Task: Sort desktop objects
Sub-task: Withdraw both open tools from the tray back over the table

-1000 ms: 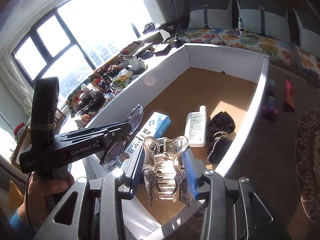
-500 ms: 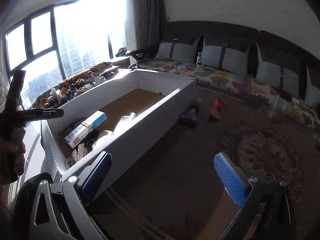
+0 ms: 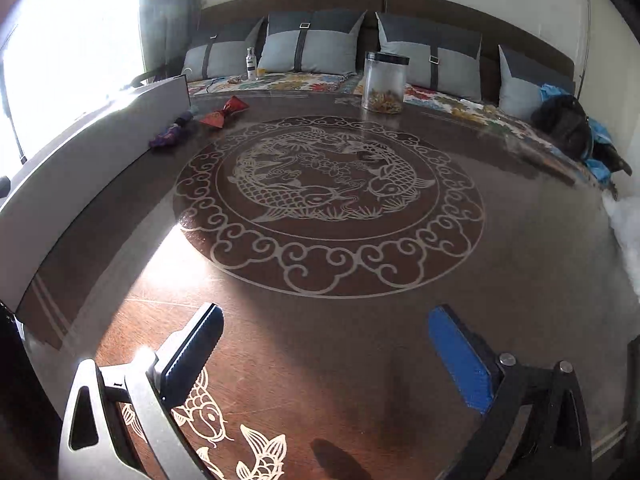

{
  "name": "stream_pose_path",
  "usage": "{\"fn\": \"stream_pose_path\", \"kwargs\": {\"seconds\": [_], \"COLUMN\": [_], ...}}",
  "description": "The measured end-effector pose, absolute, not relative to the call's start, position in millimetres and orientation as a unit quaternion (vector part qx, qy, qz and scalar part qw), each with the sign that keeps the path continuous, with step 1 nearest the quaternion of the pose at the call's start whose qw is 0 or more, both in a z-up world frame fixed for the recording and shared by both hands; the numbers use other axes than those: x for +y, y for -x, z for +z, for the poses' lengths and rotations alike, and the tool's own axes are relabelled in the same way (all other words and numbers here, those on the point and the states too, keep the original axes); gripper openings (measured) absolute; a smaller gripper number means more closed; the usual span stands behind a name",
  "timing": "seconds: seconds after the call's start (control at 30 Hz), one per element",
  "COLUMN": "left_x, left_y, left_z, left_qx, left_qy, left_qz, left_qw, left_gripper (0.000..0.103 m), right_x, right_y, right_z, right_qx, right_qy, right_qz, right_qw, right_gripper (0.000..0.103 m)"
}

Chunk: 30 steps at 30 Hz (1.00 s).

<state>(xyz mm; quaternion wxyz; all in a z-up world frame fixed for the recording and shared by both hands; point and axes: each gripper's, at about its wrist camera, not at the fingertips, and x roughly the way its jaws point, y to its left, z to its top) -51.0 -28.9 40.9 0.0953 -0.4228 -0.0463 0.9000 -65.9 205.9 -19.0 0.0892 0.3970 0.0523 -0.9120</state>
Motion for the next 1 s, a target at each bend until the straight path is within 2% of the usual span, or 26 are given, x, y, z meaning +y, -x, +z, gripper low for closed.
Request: {"fn": "stream_pose_path", "kwargs": {"seconds": [0.23, 0.5, 0.73, 1.0], "left_x": [-10.7, -12.4, -20.6, -22.8], "left_y": [85.3, 110.2, 123.5, 130.4], "left_z": [-12.0, -25.7, -38.2, -41.8], "left_qx": [-0.016, -0.009, -0.04, -0.009], "left_qy": [0.465, 0.473, 0.49, 0.494], "left_qz": [0.884, 0.881, 0.871, 0.869], "left_qw": [0.049, 0.013, -0.004, -0.016], "left_gripper": [0.1, 0.1, 0.1, 0.101], "right_x": [208.2, 207.0, 211.3, 211.3], "right_y": [81.7, 93.4, 98.3, 100.6], "right_z": [-26.8, -31.3, -39.2, -43.7], "right_qx": [0.056, 0.062, 0.057, 0.06], "right_qy": [-0.407, -0.42, -0.44, -0.448], "right_qz": [-0.907, -0.901, -0.893, -0.888], "right_qw": [0.088, 0.086, 0.083, 0.081], "right_gripper": [0.103, 0.103, 0.103, 0.103]}}
